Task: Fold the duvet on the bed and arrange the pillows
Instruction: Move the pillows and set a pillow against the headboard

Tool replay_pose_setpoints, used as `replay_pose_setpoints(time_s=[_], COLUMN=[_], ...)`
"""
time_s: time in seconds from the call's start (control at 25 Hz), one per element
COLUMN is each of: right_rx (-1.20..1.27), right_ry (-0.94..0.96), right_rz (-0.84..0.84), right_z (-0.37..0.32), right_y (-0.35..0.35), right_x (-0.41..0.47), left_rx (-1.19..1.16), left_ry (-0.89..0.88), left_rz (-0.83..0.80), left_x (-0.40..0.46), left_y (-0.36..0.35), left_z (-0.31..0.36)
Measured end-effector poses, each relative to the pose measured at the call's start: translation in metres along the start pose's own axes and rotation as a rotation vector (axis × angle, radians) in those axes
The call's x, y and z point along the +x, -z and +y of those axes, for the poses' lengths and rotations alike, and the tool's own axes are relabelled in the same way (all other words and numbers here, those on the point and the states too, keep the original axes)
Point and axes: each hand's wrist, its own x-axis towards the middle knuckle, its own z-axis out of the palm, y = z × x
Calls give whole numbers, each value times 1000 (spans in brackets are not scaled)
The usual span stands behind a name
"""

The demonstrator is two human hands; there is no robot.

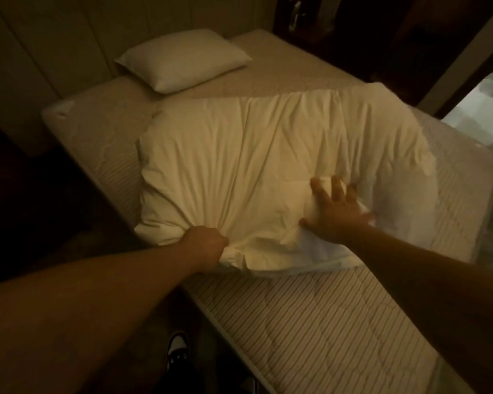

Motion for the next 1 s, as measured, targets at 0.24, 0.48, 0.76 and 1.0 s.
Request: replay_pose_setpoints(time_s=[0.24, 0.48, 0.76, 1.0], right_rx=[9, -173, 47, -60], right_ry=[1, -11, 307, -36], right_rz=[-163, -407, 557, 179], right_z=[36, 23, -69, -42], right_y=[-68, -50, 62, 3], right_x=[15, 11, 100, 153], left_rx=[-397, -103, -25, -218], left_ry=[-20, 143, 147, 205], left_rz=[345, 400, 344, 789], left_x=[9, 83, 100, 151], left_y=[65, 66, 6, 120], left_z=[11, -22, 6, -39])
